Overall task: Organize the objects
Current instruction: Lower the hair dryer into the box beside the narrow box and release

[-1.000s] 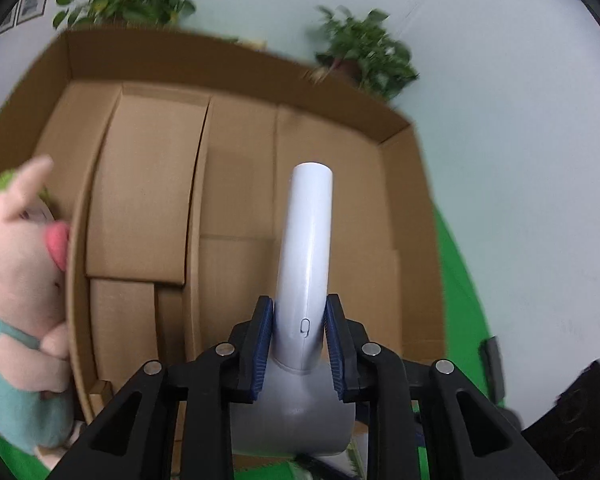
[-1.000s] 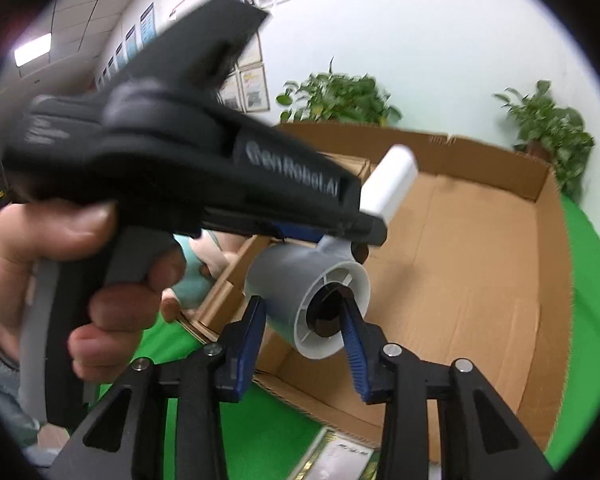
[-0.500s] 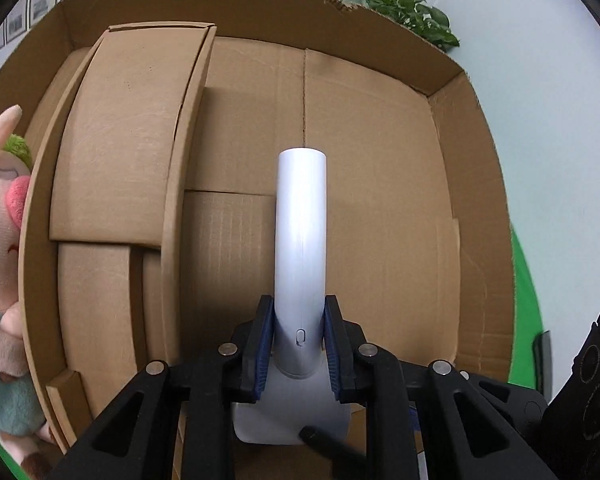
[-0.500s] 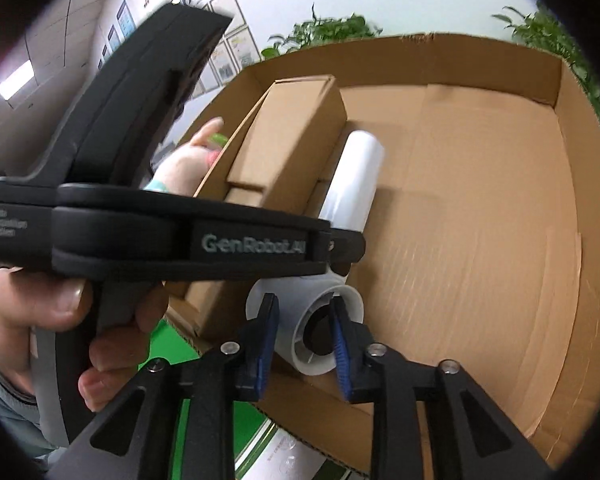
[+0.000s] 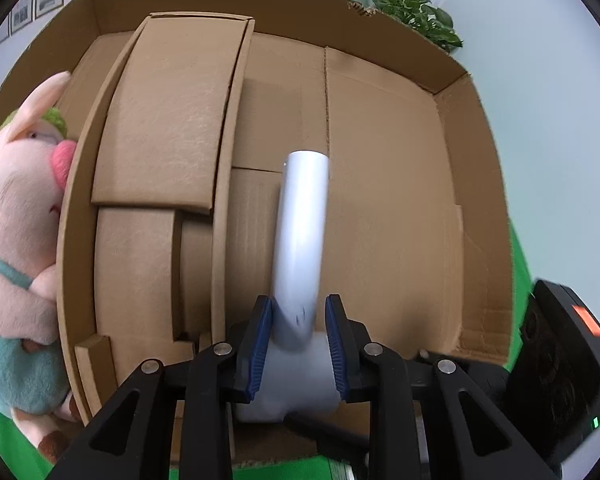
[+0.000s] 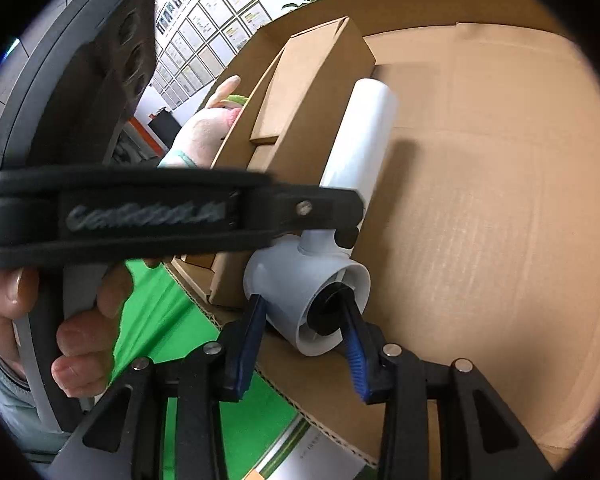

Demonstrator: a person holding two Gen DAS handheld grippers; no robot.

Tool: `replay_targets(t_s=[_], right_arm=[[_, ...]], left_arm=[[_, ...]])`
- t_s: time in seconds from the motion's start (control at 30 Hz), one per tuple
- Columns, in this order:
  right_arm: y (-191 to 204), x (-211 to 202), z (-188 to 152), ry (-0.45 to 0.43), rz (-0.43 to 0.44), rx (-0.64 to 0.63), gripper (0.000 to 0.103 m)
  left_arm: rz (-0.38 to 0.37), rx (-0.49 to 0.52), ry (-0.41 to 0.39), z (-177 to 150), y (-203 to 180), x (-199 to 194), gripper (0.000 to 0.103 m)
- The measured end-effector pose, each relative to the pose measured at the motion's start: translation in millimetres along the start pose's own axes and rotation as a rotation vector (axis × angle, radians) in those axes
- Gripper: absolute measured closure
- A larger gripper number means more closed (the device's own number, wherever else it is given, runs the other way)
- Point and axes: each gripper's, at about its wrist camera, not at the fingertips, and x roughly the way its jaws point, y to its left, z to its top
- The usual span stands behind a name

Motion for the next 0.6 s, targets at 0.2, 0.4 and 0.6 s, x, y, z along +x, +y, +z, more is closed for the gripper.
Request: replay_targets(t_s=[0.2,0.4,0.6], right_arm=[[10.4,3.3,-2.1,0.023,-0.043,-0.002,0.062],[30.5,-3.6,-11.5,-0.021,-0.214,-0.020,0.030],[48.6,-30.5,-18.3,-0.155,-0.397,0.027,0.019]], left_arm=[[-0.026,0.021,-0.031,-7.3,3.2,-26.0,0.076],[0.029,0.110,-0.208,-25.3,2.6,-80.8,0.050],[0.120,0.159,-0.366,-60.5,15.6,-134.7,0.035]])
